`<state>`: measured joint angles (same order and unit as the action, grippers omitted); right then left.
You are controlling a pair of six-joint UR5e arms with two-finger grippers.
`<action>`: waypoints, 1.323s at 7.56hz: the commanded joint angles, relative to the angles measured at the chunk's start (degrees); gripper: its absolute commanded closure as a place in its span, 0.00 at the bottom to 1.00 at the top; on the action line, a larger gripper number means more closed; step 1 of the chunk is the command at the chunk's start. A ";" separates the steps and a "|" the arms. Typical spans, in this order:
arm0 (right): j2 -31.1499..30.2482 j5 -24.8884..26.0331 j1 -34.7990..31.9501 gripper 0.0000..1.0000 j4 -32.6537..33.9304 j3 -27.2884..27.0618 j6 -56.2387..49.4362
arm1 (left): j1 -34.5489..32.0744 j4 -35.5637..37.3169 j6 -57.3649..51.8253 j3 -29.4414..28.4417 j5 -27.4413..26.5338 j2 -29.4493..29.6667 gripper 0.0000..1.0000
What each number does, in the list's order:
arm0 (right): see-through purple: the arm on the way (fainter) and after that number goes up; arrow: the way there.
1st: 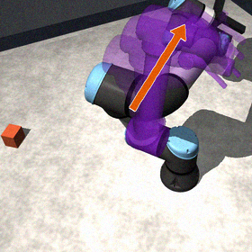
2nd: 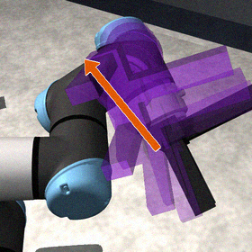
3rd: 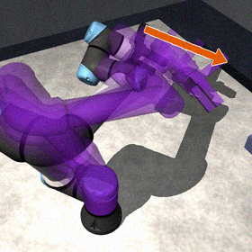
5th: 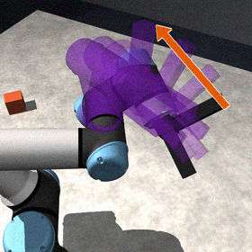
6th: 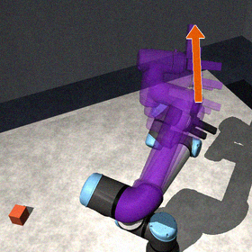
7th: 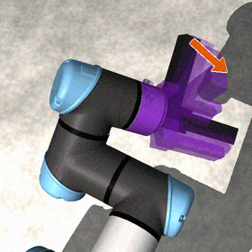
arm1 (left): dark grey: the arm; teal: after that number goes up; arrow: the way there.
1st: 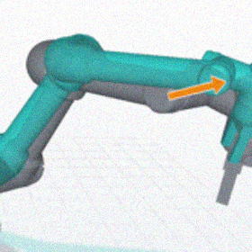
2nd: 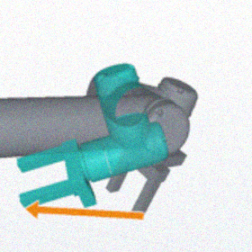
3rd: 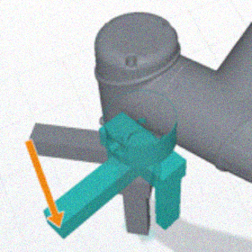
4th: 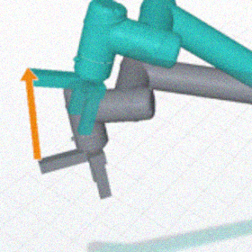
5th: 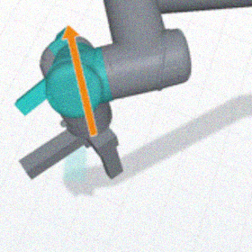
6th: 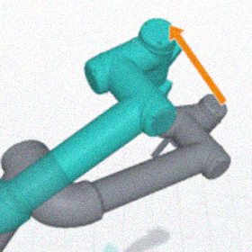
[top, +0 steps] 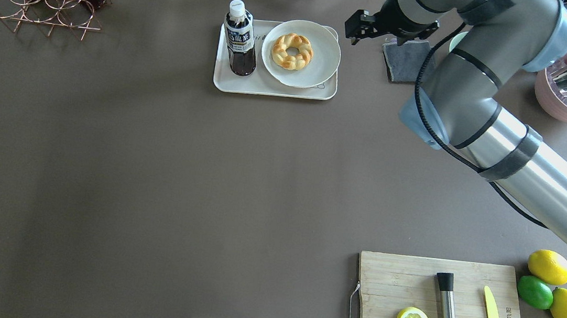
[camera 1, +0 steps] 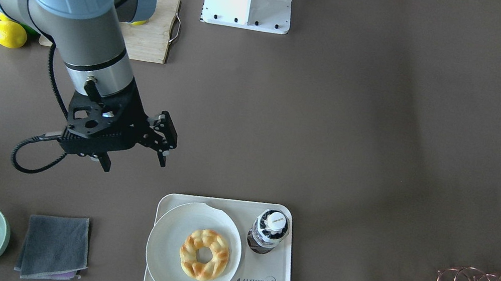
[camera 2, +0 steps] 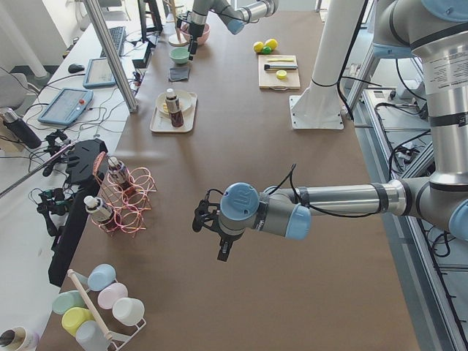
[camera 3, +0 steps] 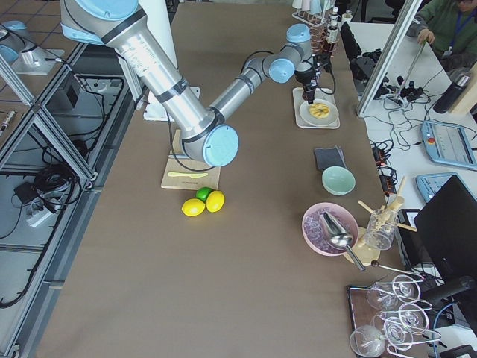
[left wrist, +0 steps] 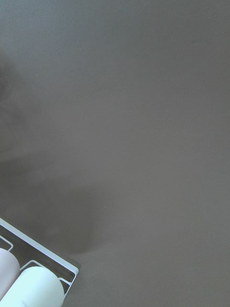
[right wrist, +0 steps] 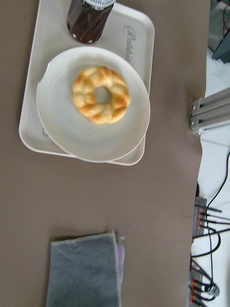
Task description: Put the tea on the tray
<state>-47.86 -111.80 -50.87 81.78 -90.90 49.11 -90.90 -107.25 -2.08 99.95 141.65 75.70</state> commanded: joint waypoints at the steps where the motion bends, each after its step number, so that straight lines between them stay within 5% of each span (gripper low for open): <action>1: -17.53 -6.47 -7.11 0.00 8.75 -13.64 -3.90 | -0.68 1.51 -0.03 0.34 0.65 0.32 0.01; 3: -36.08 -12.11 -16.32 0.00 8.66 -18.52 -27.02 | -0.77 1.43 -0.38 0.07 -2.06 -0.11 0.01; 5: -48.06 -12.92 -25.63 0.00 9.10 -17.04 -46.30 | -0.86 1.16 -0.47 0.07 -5.07 -0.12 0.01; 7: -52.24 -13.10 -35.31 0.00 9.36 -14.42 -59.08 | -0.86 1.25 -0.29 -2.11 -5.07 -0.47 0.01; 10: -51.99 -13.53 -39.04 0.00 10.85 -12.37 -60.71 | -0.86 2.74 -0.47 -3.96 -5.95 -1.78 0.01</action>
<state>-99.82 -125.01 -88.04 91.47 -103.90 -10.58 -91.75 -105.65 -2.46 97.53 136.16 74.95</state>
